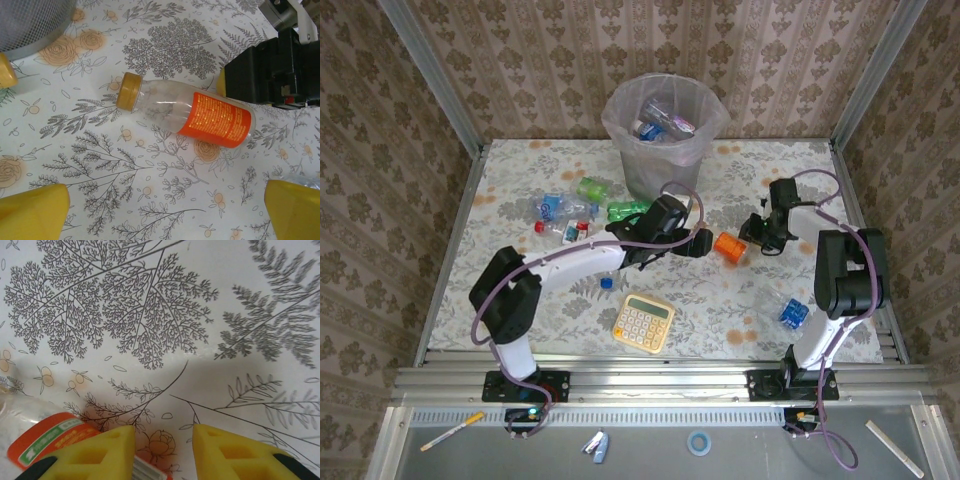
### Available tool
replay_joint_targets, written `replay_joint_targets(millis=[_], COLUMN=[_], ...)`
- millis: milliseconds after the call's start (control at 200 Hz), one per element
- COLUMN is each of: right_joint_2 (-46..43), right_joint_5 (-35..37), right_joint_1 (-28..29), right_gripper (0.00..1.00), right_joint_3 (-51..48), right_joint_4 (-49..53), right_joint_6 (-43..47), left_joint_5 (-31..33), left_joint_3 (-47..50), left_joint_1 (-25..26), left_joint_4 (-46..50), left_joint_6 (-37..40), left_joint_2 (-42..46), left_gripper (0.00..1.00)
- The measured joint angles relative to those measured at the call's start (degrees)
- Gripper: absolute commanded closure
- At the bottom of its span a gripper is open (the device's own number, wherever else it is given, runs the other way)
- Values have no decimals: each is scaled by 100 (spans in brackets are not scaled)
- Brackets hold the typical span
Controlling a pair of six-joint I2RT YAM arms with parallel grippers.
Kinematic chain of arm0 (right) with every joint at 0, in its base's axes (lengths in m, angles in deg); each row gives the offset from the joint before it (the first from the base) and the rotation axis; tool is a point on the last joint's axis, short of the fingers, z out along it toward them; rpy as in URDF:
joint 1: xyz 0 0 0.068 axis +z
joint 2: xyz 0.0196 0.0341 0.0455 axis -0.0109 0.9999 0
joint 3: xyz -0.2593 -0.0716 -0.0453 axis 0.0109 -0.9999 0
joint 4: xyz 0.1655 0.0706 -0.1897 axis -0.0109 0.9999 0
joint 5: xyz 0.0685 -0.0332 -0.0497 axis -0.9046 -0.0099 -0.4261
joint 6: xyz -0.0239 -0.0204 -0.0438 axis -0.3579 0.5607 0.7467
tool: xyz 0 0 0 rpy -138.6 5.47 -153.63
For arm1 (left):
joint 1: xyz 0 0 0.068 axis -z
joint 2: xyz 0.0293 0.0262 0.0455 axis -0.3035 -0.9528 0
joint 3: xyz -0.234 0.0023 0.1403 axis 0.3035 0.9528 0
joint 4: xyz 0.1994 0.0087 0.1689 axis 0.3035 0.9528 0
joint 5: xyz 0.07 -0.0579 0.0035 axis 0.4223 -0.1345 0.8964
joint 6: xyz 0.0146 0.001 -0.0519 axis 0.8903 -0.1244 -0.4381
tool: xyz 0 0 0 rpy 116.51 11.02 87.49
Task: Throw the plastic bottles in the bin
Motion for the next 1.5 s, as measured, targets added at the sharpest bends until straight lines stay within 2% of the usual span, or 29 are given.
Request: replay_joint_targets(millis=[225, 510, 700, 810, 925, 1005, 1175, 1350, 1500], right_joint_2=[-17, -356, -1274, -1939, -2527, -2787, -2990, -3161, -3676], right_joint_5=[-551, -1298, -1032, -815, -754, -752, -734, -739, -833], right_joint_1=[245, 695, 289, 39, 37, 37, 37, 37, 37], right_gripper=[62, 61, 58, 55, 54, 54, 52, 37, 21], right_joint_3=[-120, -734, -813, -793, -741, -713, -713, -726, -837], right_joint_4=[-243, -232, 57, 249, 463, 566, 704, 782, 741], right_joint_6=[0, -20, -61, -61, -55, -42, -39, 33, 116], left_joint_5=[-31, -31, -66, -20, 160, 212, 326, 404, 413], left_joint_3=[-70, -122, -455, -911, -1036, -1143, -1202, -1093, -706], left_joint_1=[-151, -299, -280, -260, -278, -286, -293, -280, -219], left_joint_4=[9, 90, 352, 708, 1014, 1108, 1346, 1309, 1207], left_joint_6=[-168, -527, -531, -367, -122, -2, 262, 398, 470], left_joint_2=[-492, -883, -1084, -1515, -1963, -1965, -1996, -1934, -1620], left_gripper=[0, 1, 2, 9, 17, 21, 42, 56, 58])
